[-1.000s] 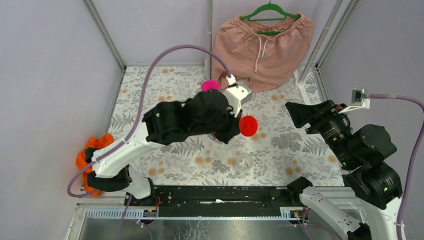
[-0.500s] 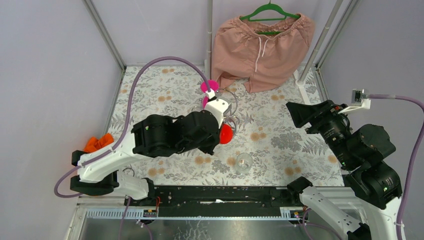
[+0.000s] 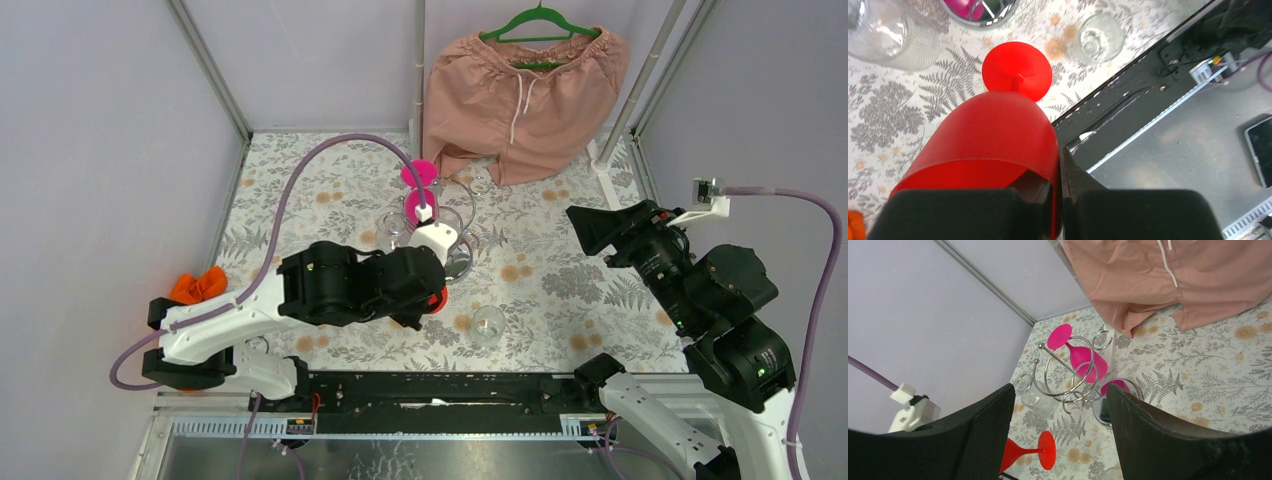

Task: Take the wine glass off the wine glass rack

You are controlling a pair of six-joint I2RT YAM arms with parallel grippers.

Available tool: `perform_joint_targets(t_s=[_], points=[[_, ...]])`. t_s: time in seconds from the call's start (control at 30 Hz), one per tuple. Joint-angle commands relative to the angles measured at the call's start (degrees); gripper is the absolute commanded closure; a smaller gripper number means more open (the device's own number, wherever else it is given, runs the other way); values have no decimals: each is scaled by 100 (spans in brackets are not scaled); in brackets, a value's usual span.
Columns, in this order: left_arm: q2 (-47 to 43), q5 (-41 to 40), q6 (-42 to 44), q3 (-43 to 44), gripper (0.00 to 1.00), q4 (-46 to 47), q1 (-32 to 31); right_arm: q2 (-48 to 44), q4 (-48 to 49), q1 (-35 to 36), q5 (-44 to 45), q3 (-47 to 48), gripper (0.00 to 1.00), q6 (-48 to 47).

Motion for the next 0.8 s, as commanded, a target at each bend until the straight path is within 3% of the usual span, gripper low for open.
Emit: perform_joint_targets(t_s=[0.0, 0.5, 0.77], points=[[104, 21, -251, -340, 100, -405, -93, 2, 197, 25, -73, -37, 25, -18], [395, 1322, 294, -827, 100, 152, -178, -100, 84, 23, -30, -69, 25, -38], [669, 1506, 661, -1022, 100, 549, -57, -161, 45, 25, -10, -138, 25, -21]])
